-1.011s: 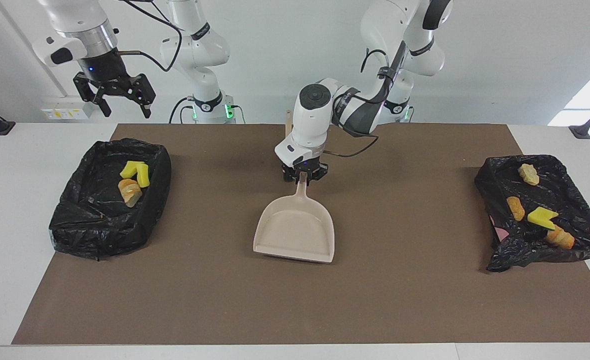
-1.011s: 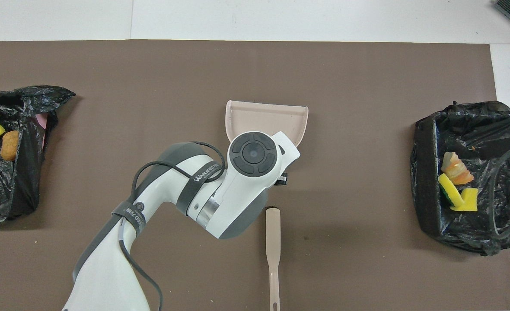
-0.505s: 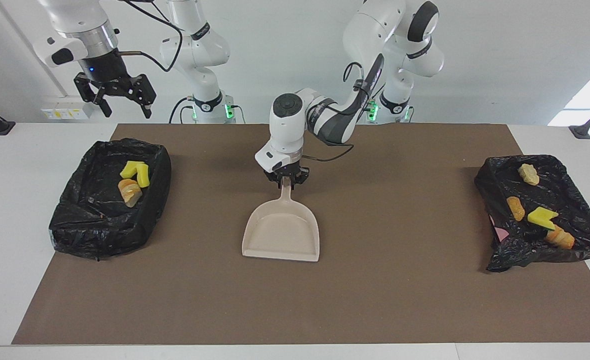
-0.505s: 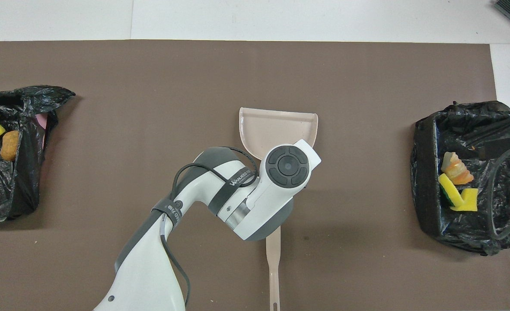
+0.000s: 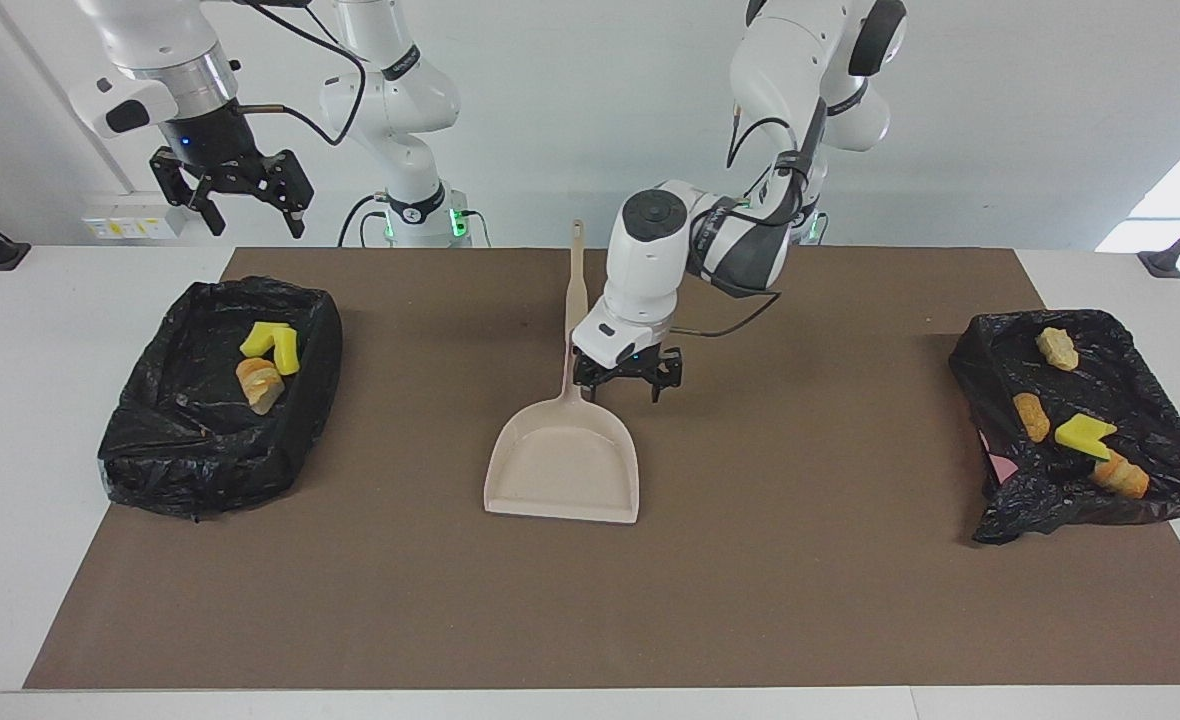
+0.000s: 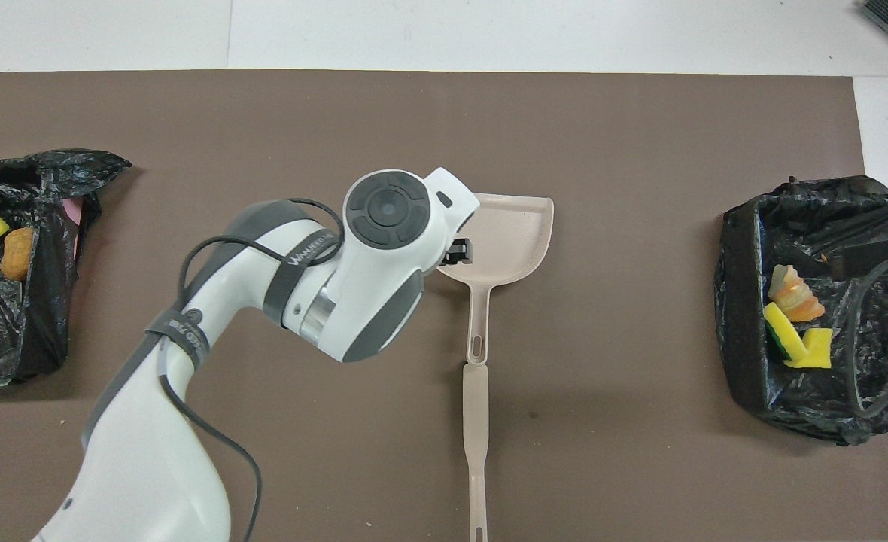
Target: Sweep and dump trash in bin
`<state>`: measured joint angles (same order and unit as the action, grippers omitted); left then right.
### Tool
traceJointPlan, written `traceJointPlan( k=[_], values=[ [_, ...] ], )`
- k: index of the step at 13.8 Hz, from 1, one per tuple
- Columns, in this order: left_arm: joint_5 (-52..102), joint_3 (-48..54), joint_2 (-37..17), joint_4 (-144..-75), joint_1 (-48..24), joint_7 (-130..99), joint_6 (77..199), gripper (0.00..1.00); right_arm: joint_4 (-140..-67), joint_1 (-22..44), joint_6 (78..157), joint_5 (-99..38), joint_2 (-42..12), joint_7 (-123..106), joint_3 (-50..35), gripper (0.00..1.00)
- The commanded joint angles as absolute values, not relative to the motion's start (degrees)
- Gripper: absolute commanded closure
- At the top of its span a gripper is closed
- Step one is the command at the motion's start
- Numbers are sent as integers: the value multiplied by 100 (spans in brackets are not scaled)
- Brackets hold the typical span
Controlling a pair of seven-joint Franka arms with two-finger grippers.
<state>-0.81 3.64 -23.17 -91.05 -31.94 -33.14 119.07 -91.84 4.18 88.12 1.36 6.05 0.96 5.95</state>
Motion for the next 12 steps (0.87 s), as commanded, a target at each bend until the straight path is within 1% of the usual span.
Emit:
traceJointPlan(
  k=[1, 6, 8, 10, 12],
  values=[
    [-114, 413, -2066, -9167, -2709, -2797, 11655, 0, -9343, 387, 8938, 53, 712, 44, 580, 0],
    [-97, 422, -1749, -9158, -1856, -1584, 11479, 0, -9281, 378, 8930, 27, 677, 53, 589, 0],
    [-88, 413, -1618, -9158, -1618, -1276, 11312, 0, -9098, 413, 8852, 131, 650, 44, 563, 0],
    [-97, 404, -1521, -9150, -1416, -1073, 11163, 0, -9114, 404, 8693, 80, 694, 44, 597, 0],
    [-97, 396, -1389, -9141, -1188, -819, 11022, 0, -9114, 413, 8736, 44, 703, 79, 572, 0]
  ],
)
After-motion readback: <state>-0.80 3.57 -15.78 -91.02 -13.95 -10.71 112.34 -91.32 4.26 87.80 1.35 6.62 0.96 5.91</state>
